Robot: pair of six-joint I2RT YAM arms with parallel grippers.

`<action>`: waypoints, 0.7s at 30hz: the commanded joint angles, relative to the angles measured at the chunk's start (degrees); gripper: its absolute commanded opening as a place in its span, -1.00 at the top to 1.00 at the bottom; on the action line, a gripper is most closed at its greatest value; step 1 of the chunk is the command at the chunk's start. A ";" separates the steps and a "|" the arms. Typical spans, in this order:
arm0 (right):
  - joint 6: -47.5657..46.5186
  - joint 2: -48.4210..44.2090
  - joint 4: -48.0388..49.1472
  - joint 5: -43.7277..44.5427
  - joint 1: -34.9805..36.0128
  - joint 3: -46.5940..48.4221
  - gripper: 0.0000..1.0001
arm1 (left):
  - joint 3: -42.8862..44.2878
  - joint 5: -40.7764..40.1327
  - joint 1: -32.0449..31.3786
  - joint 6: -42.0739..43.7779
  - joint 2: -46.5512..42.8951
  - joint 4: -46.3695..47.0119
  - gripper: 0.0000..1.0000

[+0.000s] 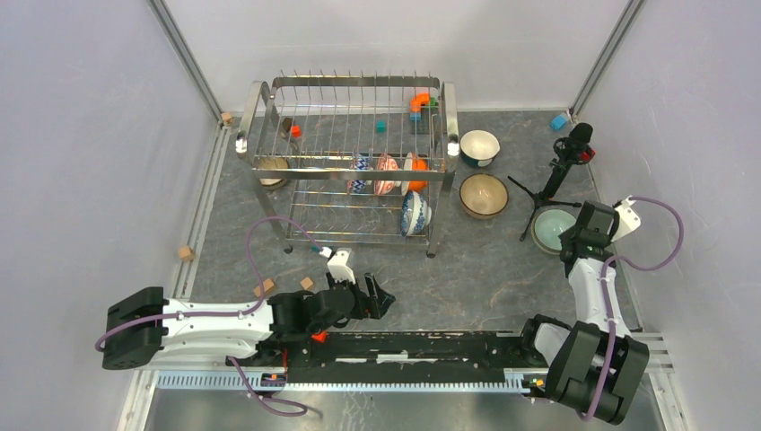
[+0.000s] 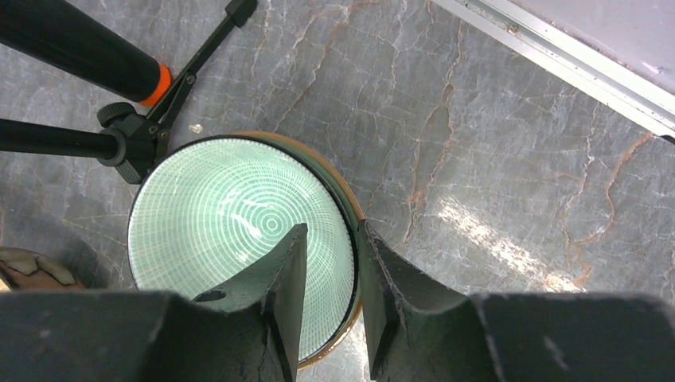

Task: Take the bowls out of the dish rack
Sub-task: Place the bowl with the bowl.

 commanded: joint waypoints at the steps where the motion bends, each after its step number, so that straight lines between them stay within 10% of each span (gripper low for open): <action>1: -0.60 0.67 3.64 -0.99 -0.21 -1.38 0.30 | -0.52 0.08 0.05 -2.08 -0.61 2.23 -0.91; 21: 0.00 -6.44 -2.91 1.48 10.38 14.34 -0.27 | 2.15 -1.79 0.03 -1.45 -4.79 -4.35 -0.90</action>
